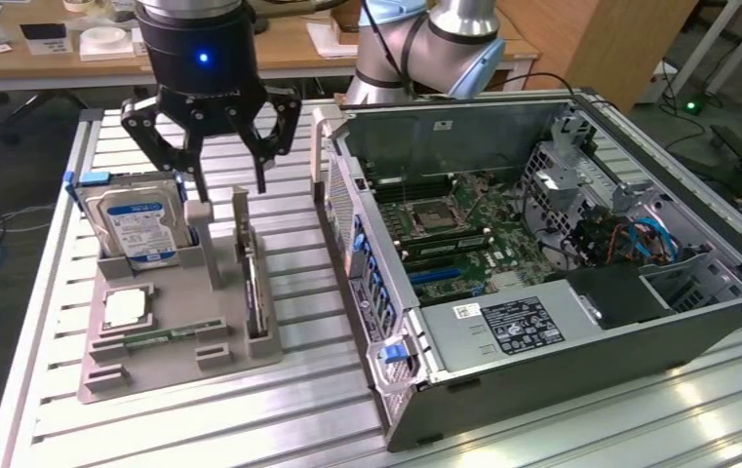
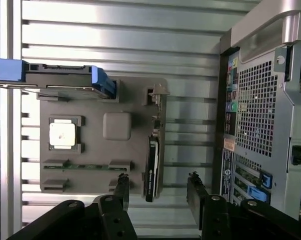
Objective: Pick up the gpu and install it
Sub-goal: 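Pick up the gpu and move the gpu toward the slot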
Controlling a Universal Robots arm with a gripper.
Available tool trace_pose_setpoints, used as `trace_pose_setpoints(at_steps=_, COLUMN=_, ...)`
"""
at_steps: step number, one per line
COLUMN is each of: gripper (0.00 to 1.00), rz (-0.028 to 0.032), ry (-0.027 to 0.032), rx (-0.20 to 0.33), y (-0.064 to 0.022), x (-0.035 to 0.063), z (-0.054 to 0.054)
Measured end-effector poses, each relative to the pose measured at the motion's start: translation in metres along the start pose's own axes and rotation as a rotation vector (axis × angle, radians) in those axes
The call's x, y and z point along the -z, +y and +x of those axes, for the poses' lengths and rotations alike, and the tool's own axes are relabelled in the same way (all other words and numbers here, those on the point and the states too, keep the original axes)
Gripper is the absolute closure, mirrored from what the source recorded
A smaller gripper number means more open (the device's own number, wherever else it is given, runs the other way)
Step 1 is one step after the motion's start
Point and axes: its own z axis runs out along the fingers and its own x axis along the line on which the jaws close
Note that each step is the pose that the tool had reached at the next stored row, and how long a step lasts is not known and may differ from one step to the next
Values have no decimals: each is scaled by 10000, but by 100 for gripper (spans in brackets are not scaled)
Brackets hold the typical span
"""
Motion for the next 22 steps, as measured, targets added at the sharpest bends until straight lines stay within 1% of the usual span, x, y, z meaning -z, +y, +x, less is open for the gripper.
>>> trace_pose_setpoints(at_steps=1, gripper=41, rz=11, ry=-25, rx=-9, y=-9, x=-10, z=0)
trace_pose_setpoints(at_steps=2, gripper=41, rz=16, ry=-29, rx=-12, y=-18, x=-26, z=1)
trace_pose_setpoints(at_steps=7, gripper=41, rz=17, ry=-29, rx=-14, y=-36, x=-116, z=12)
trace_pose_setpoints(at_steps=12, gripper=41, rz=18, ry=-29, rx=-20, y=-88, x=-205, z=17)
trace_pose_setpoints(at_steps=15, gripper=41, rz=18, ry=-29, rx=-49, y=-100, x=-259, z=21)
trace_pose_setpoints(at_steps=20, gripper=41, rz=14, ry=29, rx=-115, y=-124, x=-313, z=21)
trace_pose_setpoints(at_steps=22, gripper=41, rz=7, ry=67, rx=-141, y=-132, x=-333, z=22)
